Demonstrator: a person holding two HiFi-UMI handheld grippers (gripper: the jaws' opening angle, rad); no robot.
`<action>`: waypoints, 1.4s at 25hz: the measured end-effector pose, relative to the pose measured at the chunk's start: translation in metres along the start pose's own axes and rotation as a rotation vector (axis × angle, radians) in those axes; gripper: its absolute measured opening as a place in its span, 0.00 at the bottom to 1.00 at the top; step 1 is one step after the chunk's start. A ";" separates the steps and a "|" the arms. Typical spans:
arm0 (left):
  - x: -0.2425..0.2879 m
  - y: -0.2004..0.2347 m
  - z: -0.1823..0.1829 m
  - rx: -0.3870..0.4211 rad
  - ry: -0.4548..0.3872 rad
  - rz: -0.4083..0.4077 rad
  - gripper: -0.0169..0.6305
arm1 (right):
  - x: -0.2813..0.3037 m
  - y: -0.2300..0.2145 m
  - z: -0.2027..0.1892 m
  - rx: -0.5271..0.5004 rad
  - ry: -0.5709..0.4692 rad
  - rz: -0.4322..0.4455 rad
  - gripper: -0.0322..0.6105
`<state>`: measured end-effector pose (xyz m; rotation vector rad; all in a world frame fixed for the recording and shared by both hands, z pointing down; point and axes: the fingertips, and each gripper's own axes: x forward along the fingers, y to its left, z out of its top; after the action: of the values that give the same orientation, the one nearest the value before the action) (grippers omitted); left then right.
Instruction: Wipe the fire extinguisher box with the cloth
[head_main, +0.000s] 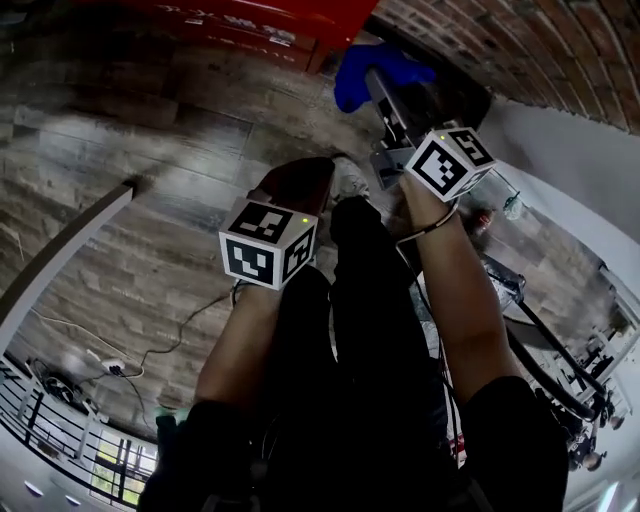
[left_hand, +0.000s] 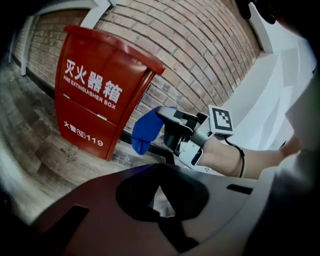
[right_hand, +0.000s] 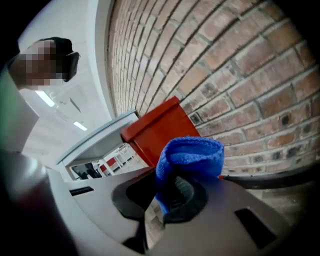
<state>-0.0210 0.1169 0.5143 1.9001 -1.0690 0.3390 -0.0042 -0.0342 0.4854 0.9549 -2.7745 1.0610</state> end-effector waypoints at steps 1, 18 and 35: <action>-0.020 -0.013 0.009 -0.005 -0.004 0.008 0.02 | -0.012 0.018 0.011 -0.005 0.007 -0.021 0.11; -0.307 -0.212 0.191 0.057 -0.149 0.065 0.02 | -0.194 0.340 0.225 -0.165 0.006 -0.141 0.11; -0.383 -0.359 0.274 0.217 -0.212 0.094 0.02 | -0.286 0.430 0.372 -0.314 -0.137 -0.121 0.11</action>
<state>-0.0128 0.1804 -0.0746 2.1188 -1.3092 0.3223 0.0613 0.1419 -0.1225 1.1672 -2.8264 0.5405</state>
